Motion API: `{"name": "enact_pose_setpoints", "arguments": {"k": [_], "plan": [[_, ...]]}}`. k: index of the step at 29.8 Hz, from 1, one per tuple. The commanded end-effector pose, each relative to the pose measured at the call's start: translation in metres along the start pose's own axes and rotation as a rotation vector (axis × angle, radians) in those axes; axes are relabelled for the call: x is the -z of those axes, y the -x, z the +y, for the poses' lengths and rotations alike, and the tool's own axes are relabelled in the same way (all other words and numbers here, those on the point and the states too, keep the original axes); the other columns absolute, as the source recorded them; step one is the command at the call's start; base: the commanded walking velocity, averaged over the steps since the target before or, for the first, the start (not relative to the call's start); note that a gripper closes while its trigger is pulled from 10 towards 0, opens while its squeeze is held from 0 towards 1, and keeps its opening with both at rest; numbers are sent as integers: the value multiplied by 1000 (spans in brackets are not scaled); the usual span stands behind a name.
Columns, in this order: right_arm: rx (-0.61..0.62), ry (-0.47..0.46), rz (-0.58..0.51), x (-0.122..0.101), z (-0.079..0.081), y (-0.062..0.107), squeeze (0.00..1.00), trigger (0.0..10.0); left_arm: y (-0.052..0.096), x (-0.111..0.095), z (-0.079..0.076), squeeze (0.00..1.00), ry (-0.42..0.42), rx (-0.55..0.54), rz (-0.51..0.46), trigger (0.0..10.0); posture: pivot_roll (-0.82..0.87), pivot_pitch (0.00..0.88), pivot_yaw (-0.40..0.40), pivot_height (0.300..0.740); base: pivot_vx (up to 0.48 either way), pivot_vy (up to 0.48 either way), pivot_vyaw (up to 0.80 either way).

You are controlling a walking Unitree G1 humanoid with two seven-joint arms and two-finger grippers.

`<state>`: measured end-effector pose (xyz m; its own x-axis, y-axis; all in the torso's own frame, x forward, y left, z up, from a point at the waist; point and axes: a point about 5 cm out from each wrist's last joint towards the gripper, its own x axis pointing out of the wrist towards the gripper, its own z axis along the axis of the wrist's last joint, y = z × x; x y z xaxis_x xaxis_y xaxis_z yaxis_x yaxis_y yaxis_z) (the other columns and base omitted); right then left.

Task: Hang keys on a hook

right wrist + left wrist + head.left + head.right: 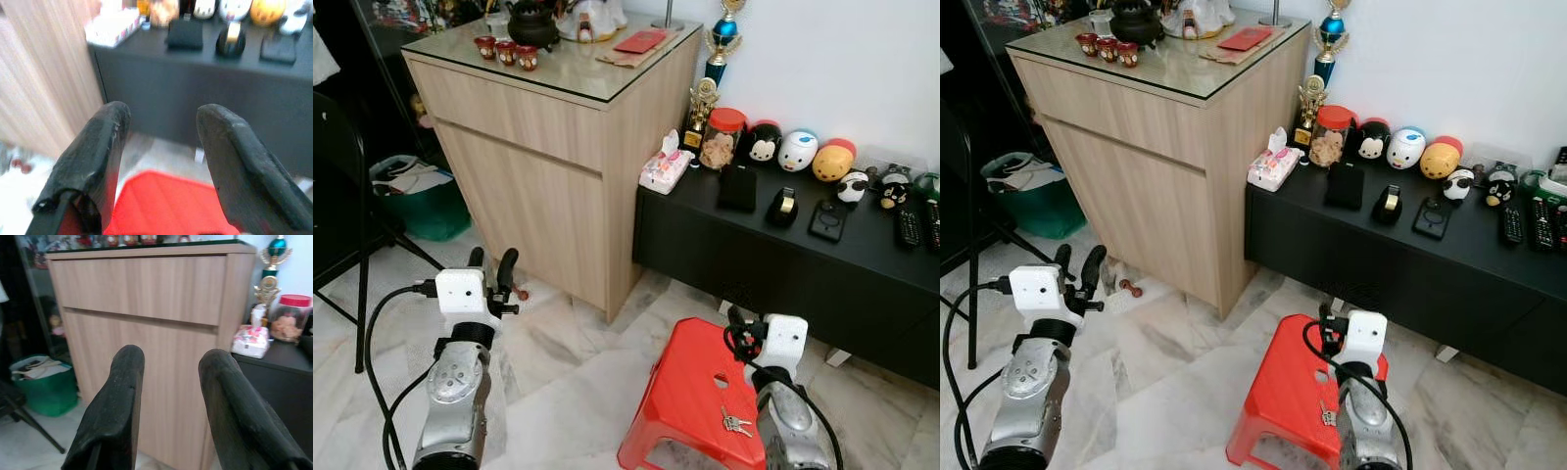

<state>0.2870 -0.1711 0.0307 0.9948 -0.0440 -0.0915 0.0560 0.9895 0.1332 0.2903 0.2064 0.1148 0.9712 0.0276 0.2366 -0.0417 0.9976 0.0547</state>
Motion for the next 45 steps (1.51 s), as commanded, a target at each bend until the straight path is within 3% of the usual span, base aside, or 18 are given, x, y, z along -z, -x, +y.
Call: {"name": "enact_pose_setpoints", "arguments": {"k": [1, 9, 18, 33, 45], "plan": [[-3, 10, -69, -17, -2, -6, 0, 10000, 5, 3, -7, 0, 26, 14, 31, 10000, 147, 61, -50, 740, 0, 0, 0], [7, 30, -100, -26, -10, -7, 0, 10000, 8, 7, -13, 0, 41, 24, 77, 10000, 145, 70, -58, 740, 0, 0, 0], [-2, 47, -47, -20, 0, -6, 0, 10000, 9, 3, 2, 0, 11, -1, 86, 10000, 150, 57, -47, 740, 0, 0, 0], [-10, 66, -10, -13, 1, 3, 0, 10000, 4, -1, -6, 0, 10, 36, 91, 10000, 142, 80, -39, 665, 0, 0, 0], [-31, 74, -2, -12, 5, 5, 0, 10000, 7, 0, -6, 0, 9, 33, 105, 10000, 145, 101, -43, 660, 0, 0, 0]]}}
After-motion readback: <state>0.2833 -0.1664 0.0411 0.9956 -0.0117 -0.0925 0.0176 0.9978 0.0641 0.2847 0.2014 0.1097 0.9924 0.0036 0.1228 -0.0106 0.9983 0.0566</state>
